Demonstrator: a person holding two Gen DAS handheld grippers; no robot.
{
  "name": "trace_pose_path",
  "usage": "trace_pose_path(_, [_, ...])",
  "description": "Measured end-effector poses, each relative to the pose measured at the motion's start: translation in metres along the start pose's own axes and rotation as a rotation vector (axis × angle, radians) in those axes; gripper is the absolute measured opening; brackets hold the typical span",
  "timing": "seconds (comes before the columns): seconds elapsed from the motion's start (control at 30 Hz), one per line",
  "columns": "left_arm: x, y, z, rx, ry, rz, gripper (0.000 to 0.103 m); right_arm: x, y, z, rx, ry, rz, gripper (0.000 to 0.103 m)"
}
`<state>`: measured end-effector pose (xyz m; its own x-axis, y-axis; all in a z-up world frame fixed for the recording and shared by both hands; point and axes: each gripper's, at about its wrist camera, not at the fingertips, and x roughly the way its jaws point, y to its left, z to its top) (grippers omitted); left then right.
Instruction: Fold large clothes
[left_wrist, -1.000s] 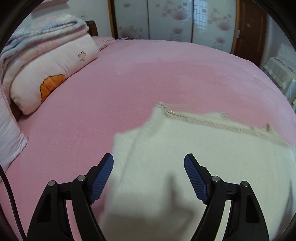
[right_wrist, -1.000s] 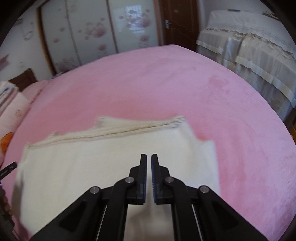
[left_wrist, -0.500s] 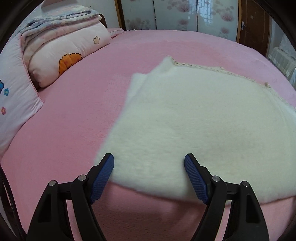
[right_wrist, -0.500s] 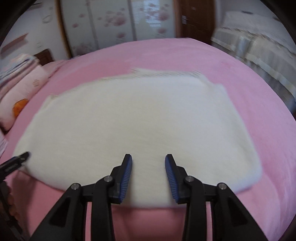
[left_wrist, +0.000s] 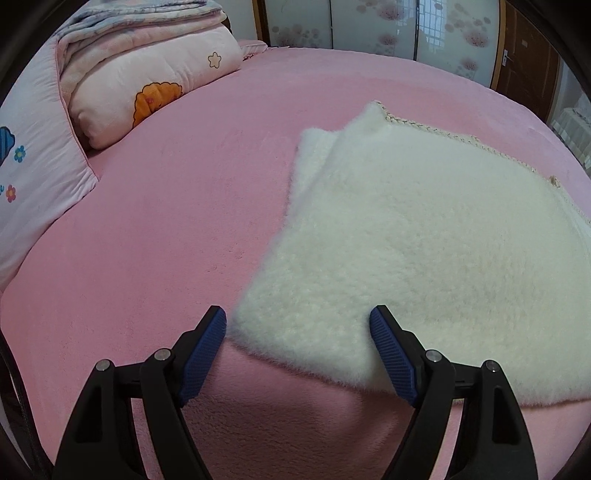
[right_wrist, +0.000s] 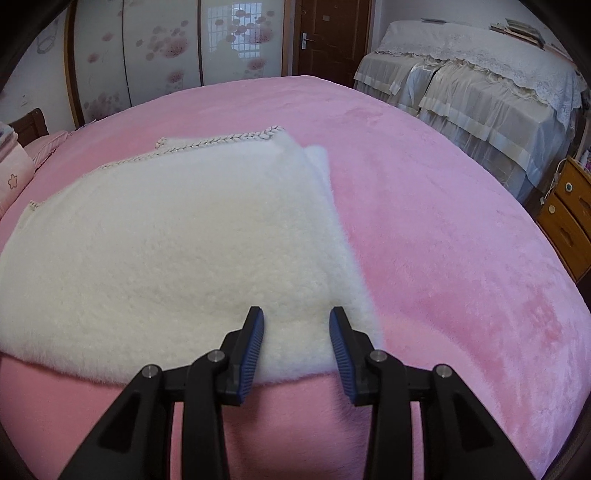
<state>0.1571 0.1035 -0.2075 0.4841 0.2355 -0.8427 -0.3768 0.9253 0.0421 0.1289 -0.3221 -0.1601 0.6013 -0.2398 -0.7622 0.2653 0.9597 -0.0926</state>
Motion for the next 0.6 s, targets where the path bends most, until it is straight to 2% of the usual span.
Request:
trace_pose_path(0.3, [-0.011, -0.003, 0.006, 0.011, 0.033, 0.015, 0.079, -0.005, 0.0, 0.007, 0.051, 0.045, 0.024, 0.037])
trace_pose_path(0.47, [-0.041, -0.002, 0.007, 0.03, 0.039, -0.027, 0.079, -0.021, 0.002, 0.009, 0.092, 0.084, 0.082, 0.037])
trace_pose_path(0.6, [-0.072, 0.0, 0.002, 0.054, 0.029, -0.079, 0.079, -0.046, 0.014, 0.009, 0.068, 0.073, 0.096, 0.037])
